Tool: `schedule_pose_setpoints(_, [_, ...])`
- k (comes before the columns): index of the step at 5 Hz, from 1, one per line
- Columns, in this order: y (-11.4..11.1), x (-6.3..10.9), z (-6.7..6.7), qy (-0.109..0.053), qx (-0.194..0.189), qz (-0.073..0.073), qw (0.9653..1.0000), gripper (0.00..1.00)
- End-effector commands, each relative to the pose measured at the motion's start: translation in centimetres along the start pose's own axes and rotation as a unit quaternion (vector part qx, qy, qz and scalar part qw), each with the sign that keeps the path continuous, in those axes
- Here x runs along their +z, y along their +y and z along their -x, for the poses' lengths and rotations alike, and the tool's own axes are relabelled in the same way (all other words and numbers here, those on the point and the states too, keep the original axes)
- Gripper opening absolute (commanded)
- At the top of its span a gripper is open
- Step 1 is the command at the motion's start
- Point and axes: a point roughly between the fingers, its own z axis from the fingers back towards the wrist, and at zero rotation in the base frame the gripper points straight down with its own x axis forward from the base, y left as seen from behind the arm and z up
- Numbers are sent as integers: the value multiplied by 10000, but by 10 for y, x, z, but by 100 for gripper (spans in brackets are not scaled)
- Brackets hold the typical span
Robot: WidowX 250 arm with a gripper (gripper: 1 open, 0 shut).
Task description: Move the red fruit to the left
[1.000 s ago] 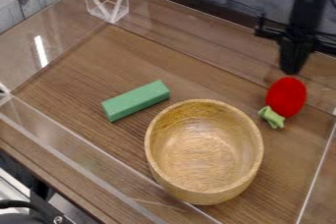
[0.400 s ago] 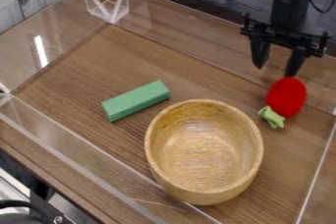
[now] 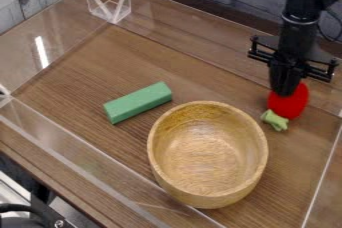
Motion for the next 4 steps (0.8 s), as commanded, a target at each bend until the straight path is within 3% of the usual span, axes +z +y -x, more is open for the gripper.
schedule_pose_setpoints(1, [-5, 34, -13, -449, 104, 86, 9989, 0])
schedule_pose_setpoints(2, [-6, 49, -19, -597, 210, 151, 9979, 0])
schedule_pose_setpoints(4, [49, 91, -27, -883, 142, 233, 9957, 0])
